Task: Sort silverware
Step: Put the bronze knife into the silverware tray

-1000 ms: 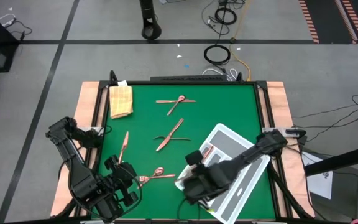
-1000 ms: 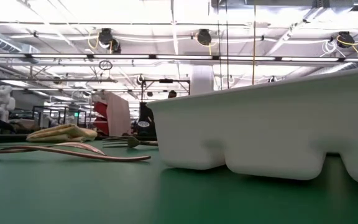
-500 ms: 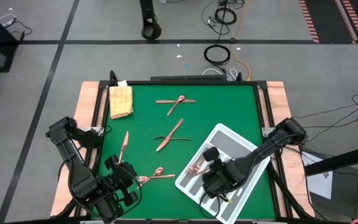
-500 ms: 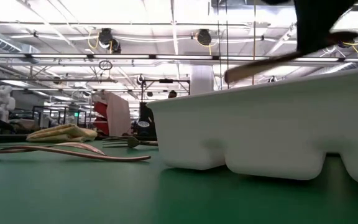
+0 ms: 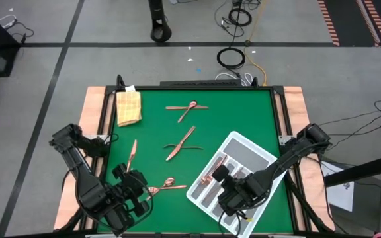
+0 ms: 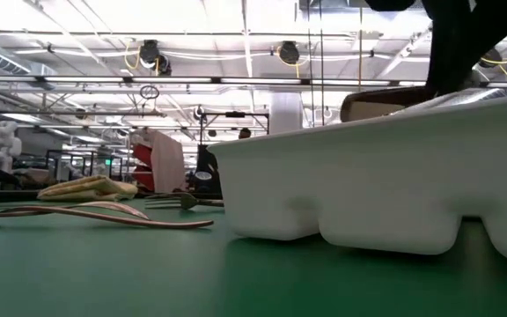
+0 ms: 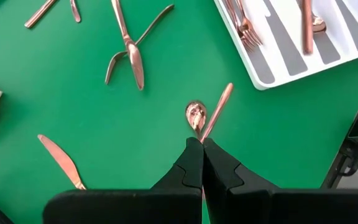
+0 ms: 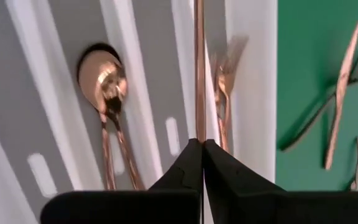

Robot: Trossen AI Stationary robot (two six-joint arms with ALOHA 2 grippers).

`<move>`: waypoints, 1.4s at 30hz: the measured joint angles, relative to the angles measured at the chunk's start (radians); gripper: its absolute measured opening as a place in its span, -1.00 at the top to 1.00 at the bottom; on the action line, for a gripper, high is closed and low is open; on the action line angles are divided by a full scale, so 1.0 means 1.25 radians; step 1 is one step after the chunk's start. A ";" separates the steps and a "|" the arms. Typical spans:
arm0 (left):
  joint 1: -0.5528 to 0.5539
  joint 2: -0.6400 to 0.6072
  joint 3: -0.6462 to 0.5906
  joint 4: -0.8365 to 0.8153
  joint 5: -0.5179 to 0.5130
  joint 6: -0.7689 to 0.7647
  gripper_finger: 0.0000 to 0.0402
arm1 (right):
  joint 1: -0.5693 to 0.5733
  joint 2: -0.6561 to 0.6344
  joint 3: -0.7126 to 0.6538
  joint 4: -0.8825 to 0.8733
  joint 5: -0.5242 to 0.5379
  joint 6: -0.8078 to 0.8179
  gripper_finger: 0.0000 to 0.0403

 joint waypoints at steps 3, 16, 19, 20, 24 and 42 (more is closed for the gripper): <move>0.011 0.000 0.000 0.000 0.000 0.000 1.00 | -0.001 0.000 -0.035 0.042 -0.005 -0.012 1.00; 0.041 0.000 0.000 0.000 -0.001 0.000 1.00 | -0.003 0.002 -0.213 0.223 -0.008 -0.021 1.00; 0.042 0.000 0.000 0.000 0.000 0.000 1.00 | -0.003 0.000 -0.224 0.227 -0.007 -0.008 0.96; 0.042 0.000 0.000 0.001 0.000 0.000 1.00 | -0.003 0.000 -0.224 0.226 -0.007 -0.005 0.93; 0.042 0.000 0.000 0.008 0.000 0.000 1.00 | -0.004 -0.004 -0.224 0.227 -0.007 -0.001 0.75; 0.105 0.000 0.000 0.041 -0.047 0.061 0.94 | -0.049 -0.195 -0.096 0.114 0.010 0.297 0.45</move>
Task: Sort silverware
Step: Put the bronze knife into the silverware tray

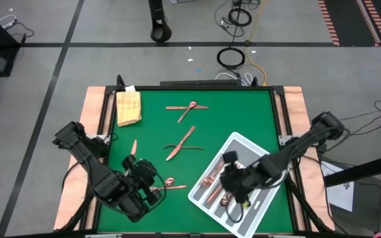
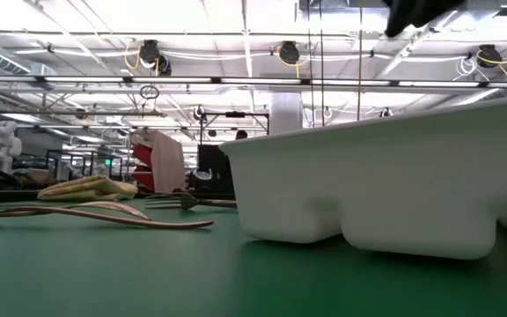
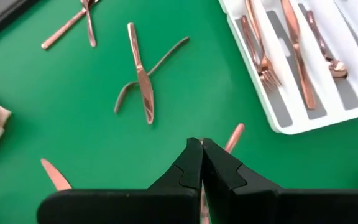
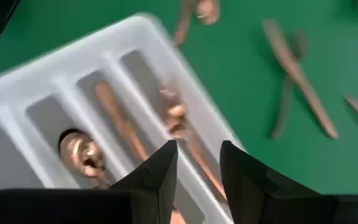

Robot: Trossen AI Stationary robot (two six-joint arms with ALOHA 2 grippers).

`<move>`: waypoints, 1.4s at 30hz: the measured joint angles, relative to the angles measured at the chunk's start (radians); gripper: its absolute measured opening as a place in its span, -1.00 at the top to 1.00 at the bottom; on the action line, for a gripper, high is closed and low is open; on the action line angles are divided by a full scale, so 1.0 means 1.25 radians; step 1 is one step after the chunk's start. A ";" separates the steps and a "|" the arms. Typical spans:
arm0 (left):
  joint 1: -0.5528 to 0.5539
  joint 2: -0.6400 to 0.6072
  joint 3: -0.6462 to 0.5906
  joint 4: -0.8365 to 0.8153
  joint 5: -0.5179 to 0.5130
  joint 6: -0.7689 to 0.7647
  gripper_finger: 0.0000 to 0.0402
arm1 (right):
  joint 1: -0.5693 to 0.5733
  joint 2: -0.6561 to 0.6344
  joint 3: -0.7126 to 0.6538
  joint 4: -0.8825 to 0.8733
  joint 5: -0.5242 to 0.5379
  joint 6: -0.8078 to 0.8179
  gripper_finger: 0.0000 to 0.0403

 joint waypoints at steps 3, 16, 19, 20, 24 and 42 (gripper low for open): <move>0.016 0.000 0.000 -0.003 0.000 0.026 0.94 | -0.035 -0.020 0.000 -0.138 0.031 0.128 0.45; 0.040 0.000 0.000 -0.008 -0.002 0.093 0.94 | -0.089 -0.006 -0.183 -0.196 -0.119 0.340 0.76; 0.040 0.000 0.000 -0.009 -0.002 0.093 0.94 | -0.090 -0.007 -0.191 -0.158 -0.117 0.336 0.79; 0.040 0.000 0.000 -0.010 -0.002 0.093 0.93 | -0.090 -0.006 -0.191 -0.145 -0.116 0.329 0.80; 0.040 0.000 0.000 -0.010 -0.002 0.093 0.93 | -0.090 0.003 -0.191 -0.121 -0.115 0.323 0.84; 0.039 0.000 0.000 -0.016 0.003 0.093 0.93 | -0.093 0.067 -0.180 0.025 -0.144 0.283 0.89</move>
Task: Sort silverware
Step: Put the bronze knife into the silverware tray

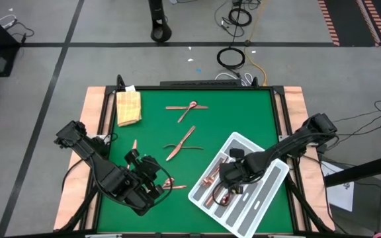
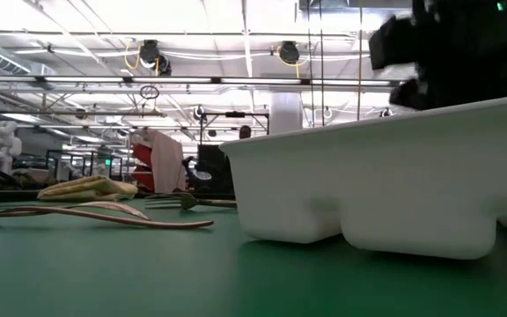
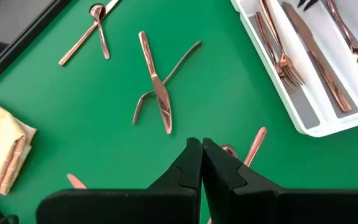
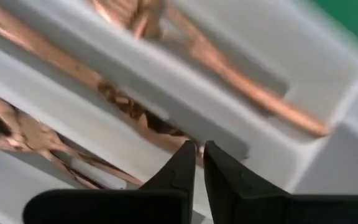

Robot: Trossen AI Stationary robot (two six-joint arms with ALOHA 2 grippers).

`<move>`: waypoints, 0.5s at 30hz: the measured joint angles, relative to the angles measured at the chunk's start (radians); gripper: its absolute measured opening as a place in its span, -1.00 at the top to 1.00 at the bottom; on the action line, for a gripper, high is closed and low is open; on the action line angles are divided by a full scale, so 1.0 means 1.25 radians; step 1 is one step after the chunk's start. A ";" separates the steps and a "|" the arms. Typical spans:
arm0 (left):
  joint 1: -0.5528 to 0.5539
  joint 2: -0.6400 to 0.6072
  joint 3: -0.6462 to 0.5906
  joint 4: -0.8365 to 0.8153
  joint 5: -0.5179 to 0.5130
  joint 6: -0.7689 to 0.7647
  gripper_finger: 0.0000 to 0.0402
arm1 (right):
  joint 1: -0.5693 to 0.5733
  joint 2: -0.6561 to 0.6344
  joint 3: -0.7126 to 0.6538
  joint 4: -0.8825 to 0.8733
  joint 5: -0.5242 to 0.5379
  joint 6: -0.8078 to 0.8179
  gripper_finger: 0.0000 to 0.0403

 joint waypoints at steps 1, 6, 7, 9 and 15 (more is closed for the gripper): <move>0.000 0.000 0.000 0.000 0.000 0.000 0.93 | 0.000 -0.012 0.013 -0.009 0.022 -0.004 0.90; 0.000 0.000 0.000 -0.010 0.000 0.000 0.93 | -0.002 -0.067 0.088 -0.083 0.099 -0.006 0.96; 0.000 0.000 0.000 -0.009 0.000 -0.001 0.93 | -0.003 -0.075 0.104 -0.106 0.112 0.002 0.96; 0.000 0.000 -0.003 -0.003 -0.012 0.000 0.93 | -0.003 -0.090 0.138 -0.156 0.131 0.020 0.97; 0.096 0.000 -0.070 0.037 0.000 0.074 0.93 | 0.010 -0.130 0.266 -0.270 0.139 0.056 0.86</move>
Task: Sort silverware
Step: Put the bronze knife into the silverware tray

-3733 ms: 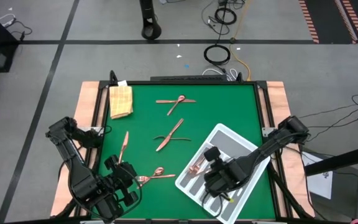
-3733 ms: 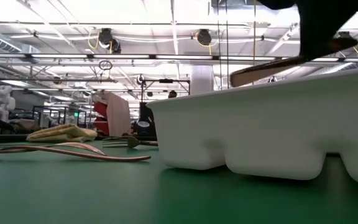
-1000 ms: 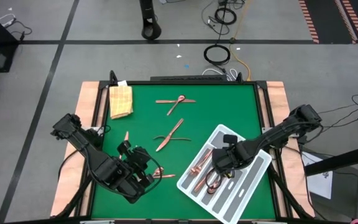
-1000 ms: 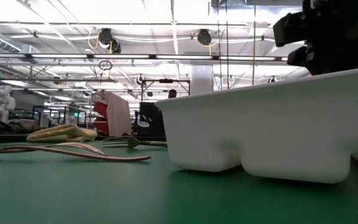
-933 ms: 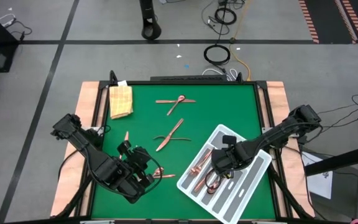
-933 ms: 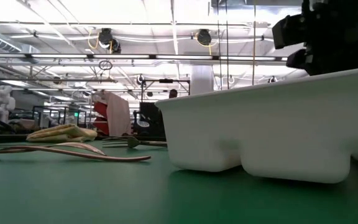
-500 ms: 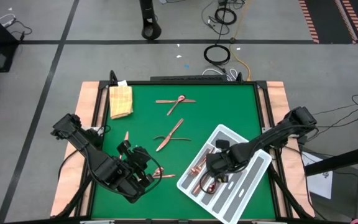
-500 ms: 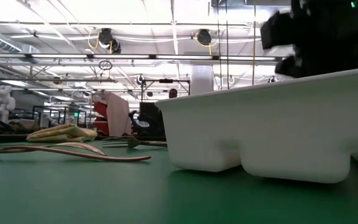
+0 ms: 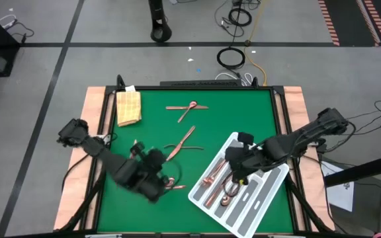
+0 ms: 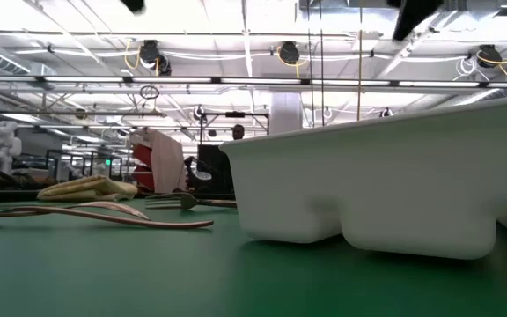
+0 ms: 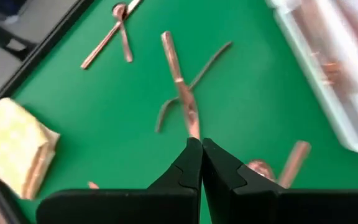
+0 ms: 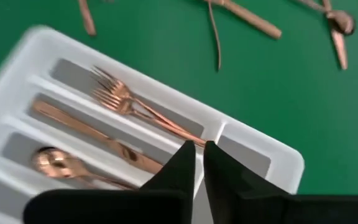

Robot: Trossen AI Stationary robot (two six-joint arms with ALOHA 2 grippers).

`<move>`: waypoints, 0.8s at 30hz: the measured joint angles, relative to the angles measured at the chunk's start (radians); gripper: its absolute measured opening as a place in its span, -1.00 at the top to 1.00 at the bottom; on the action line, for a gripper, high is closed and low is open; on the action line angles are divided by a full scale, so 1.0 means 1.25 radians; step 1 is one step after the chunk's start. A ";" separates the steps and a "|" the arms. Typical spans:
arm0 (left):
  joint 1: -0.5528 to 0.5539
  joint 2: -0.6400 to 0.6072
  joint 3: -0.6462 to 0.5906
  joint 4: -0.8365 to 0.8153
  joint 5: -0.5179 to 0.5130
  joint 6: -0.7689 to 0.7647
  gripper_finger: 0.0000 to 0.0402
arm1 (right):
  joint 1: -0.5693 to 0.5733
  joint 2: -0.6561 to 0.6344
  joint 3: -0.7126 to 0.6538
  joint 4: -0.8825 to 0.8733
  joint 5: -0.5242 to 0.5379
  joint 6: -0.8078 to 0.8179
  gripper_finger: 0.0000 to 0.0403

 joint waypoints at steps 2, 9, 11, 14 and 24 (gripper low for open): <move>0.059 0.000 -0.029 0.068 0.036 0.098 0.93 | 0.014 -0.013 0.045 -0.041 0.001 0.009 0.80; 0.272 0.000 -0.094 0.351 0.130 0.464 0.93 | 0.071 -0.065 0.137 -0.164 0.002 0.094 0.55; 0.332 0.000 -0.105 0.385 0.147 0.517 0.93 | 0.097 -0.080 0.141 -0.186 0.002 0.137 0.48; 0.420 0.000 -0.129 0.439 0.231 0.582 0.93 | 0.141 -0.100 0.141 -0.218 0.005 0.195 0.40; 0.569 0.000 -0.251 0.734 0.343 0.625 0.93 | 0.277 -0.114 0.140 -0.325 0.047 0.372 0.31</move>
